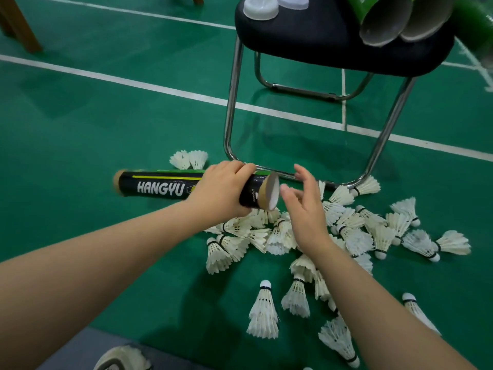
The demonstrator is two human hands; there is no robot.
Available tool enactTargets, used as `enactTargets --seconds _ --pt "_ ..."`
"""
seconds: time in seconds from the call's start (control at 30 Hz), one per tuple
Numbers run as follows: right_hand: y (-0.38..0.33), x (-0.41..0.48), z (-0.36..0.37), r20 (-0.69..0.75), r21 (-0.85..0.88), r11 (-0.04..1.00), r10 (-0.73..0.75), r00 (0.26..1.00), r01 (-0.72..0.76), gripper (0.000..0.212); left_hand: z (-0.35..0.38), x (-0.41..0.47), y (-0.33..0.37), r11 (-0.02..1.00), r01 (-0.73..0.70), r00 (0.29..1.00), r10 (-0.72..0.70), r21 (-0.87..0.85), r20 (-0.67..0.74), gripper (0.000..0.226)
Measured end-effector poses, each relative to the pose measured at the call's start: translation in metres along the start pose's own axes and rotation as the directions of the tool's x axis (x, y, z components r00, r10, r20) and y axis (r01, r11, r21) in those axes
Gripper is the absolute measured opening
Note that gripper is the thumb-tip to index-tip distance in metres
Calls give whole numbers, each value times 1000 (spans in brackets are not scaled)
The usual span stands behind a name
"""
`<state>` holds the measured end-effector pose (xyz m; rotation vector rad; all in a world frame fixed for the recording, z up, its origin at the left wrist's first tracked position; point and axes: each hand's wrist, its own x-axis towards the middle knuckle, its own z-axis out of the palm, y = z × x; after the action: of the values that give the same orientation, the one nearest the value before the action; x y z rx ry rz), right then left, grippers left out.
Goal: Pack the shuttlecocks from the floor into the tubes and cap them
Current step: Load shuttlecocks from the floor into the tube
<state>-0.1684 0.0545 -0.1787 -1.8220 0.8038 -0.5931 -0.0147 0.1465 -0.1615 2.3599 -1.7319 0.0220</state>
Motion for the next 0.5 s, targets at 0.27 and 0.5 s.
enactTargets --seconds 0.27,0.5 --pt "103 -9 19 58 -694 702 279 959 -162 56 40 -8 -6 977 207 956 -211 42 205 67" --pt "119 7 19 -76 -849 483 286 955 -212 65 66 1 0 966 258 945 -250 -13 210 65"
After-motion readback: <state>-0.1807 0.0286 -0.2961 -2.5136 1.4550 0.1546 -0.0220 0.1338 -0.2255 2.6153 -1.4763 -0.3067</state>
